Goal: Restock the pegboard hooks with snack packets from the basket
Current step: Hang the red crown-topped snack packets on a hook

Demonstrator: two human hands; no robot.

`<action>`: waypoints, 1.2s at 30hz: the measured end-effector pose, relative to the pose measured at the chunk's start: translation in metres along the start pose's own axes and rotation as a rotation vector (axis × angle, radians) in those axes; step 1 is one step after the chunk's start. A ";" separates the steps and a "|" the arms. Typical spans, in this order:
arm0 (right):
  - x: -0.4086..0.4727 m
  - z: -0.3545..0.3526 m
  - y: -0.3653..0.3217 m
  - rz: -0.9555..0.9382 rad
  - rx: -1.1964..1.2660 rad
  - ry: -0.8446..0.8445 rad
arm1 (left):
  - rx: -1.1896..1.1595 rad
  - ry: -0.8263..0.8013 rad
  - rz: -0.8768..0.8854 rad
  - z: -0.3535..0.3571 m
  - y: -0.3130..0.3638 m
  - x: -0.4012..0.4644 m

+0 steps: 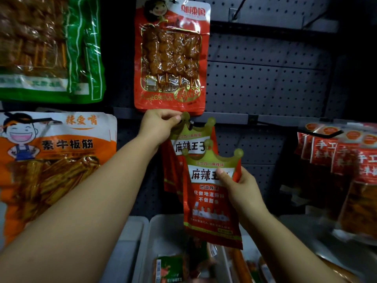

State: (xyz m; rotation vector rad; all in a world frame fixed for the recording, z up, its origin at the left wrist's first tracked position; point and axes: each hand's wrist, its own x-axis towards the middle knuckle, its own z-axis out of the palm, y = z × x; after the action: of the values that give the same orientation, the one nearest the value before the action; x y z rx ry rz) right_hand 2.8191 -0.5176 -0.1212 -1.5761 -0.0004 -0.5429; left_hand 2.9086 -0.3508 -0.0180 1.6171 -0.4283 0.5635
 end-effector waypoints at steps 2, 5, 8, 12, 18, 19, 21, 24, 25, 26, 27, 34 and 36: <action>-0.003 -0.004 0.002 -0.035 -0.015 0.055 | -0.017 0.037 0.037 -0.004 -0.001 -0.008; -0.012 -0.012 0.004 -0.063 -0.063 0.098 | -0.019 0.026 0.082 -0.012 -0.003 -0.030; -0.026 -0.018 0.003 -0.105 -0.080 0.062 | 0.015 -0.087 0.126 -0.016 -0.003 -0.060; -0.047 -0.019 -0.008 -0.129 0.016 -0.115 | 0.109 -0.267 0.200 -0.027 0.005 -0.093; -0.072 -0.005 -0.031 -0.161 0.128 -0.286 | 0.146 -0.269 0.398 -0.042 0.026 -0.120; -0.076 -0.004 -0.036 -0.178 0.136 -0.304 | 0.114 -0.256 0.416 -0.046 0.031 -0.123; -0.084 -0.004 -0.043 -0.207 0.138 -0.339 | 0.010 -0.213 0.431 -0.054 0.044 -0.127; -0.093 -0.004 -0.051 -0.229 0.146 -0.350 | -0.076 -0.151 0.449 -0.059 0.061 -0.128; -0.095 -0.003 -0.053 -0.239 0.153 -0.343 | -0.066 -0.141 0.459 -0.058 0.066 -0.128; -0.095 -0.002 -0.055 -0.244 0.161 -0.333 | -0.043 -0.129 0.466 -0.056 0.070 -0.125; -0.096 -0.002 -0.056 -0.245 0.166 -0.317 | -0.019 -0.117 0.465 -0.054 0.073 -0.122; -0.085 -0.001 -0.058 -0.191 0.186 -0.263 | 0.064 -0.083 0.339 -0.041 0.075 -0.100; -0.084 0.000 -0.058 -0.188 0.188 -0.267 | 0.011 -0.116 0.253 -0.040 0.076 -0.098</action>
State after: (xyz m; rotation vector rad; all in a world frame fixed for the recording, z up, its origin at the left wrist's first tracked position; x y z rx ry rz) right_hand 2.7266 -0.4852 -0.0953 -1.4609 -0.3946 -0.4600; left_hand 2.7815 -0.3253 -0.0113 1.6223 -0.7243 0.6639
